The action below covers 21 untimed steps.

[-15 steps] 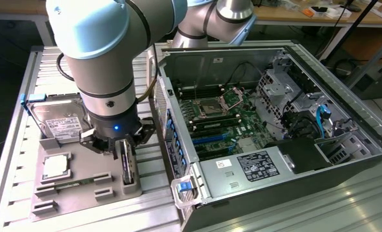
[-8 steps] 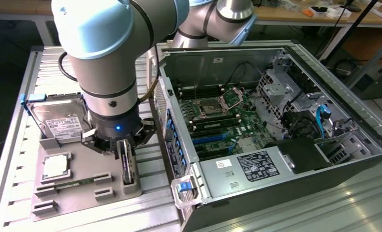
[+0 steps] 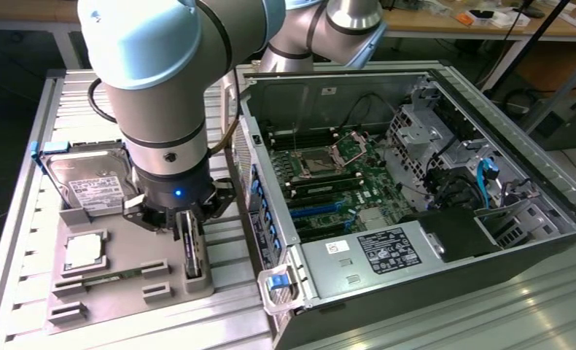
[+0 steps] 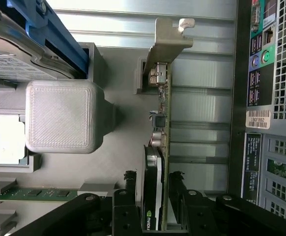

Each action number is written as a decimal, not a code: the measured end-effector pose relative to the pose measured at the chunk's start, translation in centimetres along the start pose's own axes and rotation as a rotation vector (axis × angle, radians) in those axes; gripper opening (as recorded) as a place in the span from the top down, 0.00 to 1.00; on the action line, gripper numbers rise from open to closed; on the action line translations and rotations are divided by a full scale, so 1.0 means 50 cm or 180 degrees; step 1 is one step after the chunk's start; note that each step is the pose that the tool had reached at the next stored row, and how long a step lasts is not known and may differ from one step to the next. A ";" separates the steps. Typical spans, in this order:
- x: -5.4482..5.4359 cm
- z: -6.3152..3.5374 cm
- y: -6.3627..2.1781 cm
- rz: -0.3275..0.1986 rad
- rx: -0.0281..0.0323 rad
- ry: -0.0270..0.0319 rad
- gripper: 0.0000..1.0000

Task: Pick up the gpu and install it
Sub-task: 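Pick up the gpu and move the gpu toward the slot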

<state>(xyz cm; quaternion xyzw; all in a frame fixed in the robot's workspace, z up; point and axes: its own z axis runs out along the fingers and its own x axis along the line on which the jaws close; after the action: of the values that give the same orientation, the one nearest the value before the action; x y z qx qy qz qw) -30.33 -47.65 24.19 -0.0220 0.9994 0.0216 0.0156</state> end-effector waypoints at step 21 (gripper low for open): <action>0.000 0.000 0.000 0.0000 0.0000 0.0000 0.73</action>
<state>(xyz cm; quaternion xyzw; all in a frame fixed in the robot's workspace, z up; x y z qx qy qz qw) -30.33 -47.65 24.18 -0.0219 0.9994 0.0216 0.0156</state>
